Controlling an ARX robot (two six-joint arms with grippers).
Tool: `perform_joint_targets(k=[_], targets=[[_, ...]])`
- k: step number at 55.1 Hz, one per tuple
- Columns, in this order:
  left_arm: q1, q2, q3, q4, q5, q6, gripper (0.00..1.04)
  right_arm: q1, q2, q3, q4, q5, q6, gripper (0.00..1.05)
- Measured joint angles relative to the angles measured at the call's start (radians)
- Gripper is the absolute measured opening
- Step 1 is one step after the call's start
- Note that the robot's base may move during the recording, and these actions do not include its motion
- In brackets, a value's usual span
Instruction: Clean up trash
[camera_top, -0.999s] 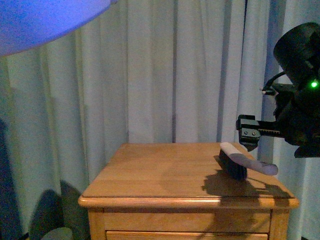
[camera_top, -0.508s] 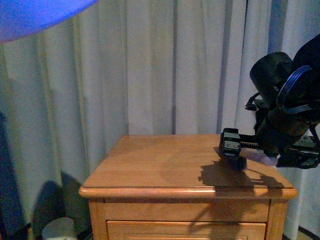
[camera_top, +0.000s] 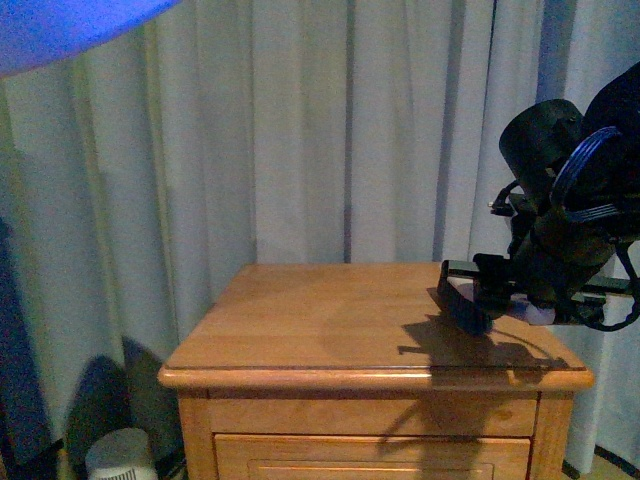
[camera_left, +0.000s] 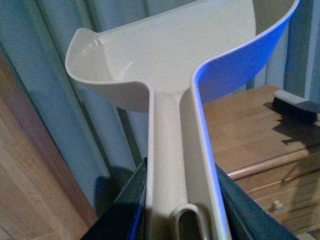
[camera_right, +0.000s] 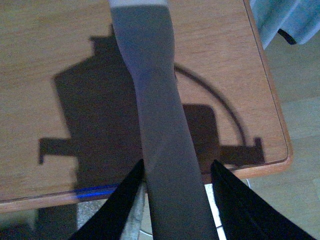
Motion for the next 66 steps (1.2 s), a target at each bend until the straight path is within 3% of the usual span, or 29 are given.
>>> perform_joint_targets(k=[4, 16, 27, 46, 66], targets=[[0.000, 0.000, 0.000, 0.000, 0.000, 0.000, 0.29, -0.001, -0.001, -0.002, 0.000, 0.000, 0.000, 0.23], [0.000, 0.000, 0.000, 0.000, 0.000, 0.000, 0.29, -0.008, -0.037, -0.039, 0.032, -0.008, -0.006, 0.22], [0.000, 0.000, 0.000, 0.000, 0.000, 0.000, 0.29, -0.005, -0.168, -0.143, 0.183, 0.031, -0.074, 0.22], [0.000, 0.000, 0.000, 0.000, 0.000, 0.000, 0.29, 0.044, -0.681, -0.554, 0.527, 0.155, -0.296, 0.22], [0.000, 0.000, 0.000, 0.000, 0.000, 0.000, 0.29, 0.083, -1.095, -0.869, 0.560, 0.270, -0.360, 0.22]])
